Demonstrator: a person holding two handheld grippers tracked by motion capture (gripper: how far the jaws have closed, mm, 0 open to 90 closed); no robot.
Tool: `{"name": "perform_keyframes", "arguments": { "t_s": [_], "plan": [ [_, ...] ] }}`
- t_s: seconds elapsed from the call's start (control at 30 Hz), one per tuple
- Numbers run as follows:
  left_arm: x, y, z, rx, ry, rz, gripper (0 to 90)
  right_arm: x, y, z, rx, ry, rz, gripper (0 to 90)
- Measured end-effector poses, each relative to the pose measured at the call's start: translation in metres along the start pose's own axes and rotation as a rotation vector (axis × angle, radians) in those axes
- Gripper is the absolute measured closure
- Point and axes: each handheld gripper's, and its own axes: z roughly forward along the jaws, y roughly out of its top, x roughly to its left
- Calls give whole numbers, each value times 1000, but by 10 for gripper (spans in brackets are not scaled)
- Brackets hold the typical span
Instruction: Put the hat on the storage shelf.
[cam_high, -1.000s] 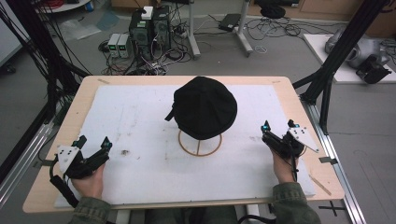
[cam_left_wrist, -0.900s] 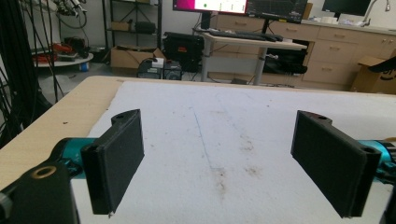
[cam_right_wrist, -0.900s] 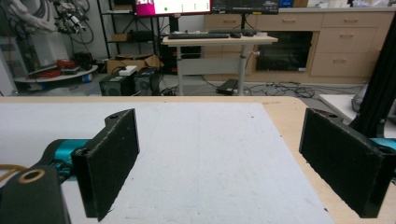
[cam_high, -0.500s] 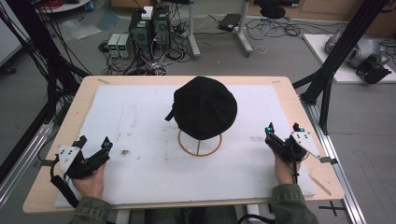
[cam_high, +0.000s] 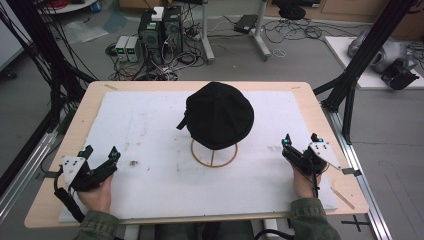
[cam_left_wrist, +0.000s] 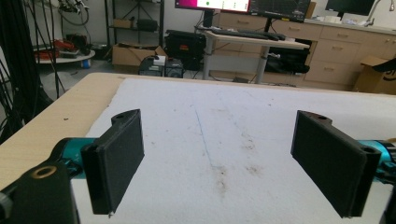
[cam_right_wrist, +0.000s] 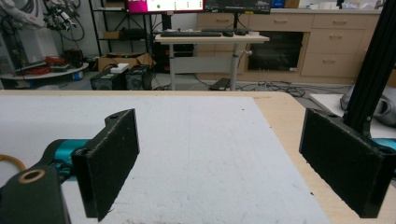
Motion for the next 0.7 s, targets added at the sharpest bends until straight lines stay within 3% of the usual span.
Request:
{"name": "perform_keyframes", "arguments": {
  "t_s": [0.7],
  "plan": [
    [0,0,0,1,-3,-3,175,0,-1,1,19,21,1,113]
  ]
}}
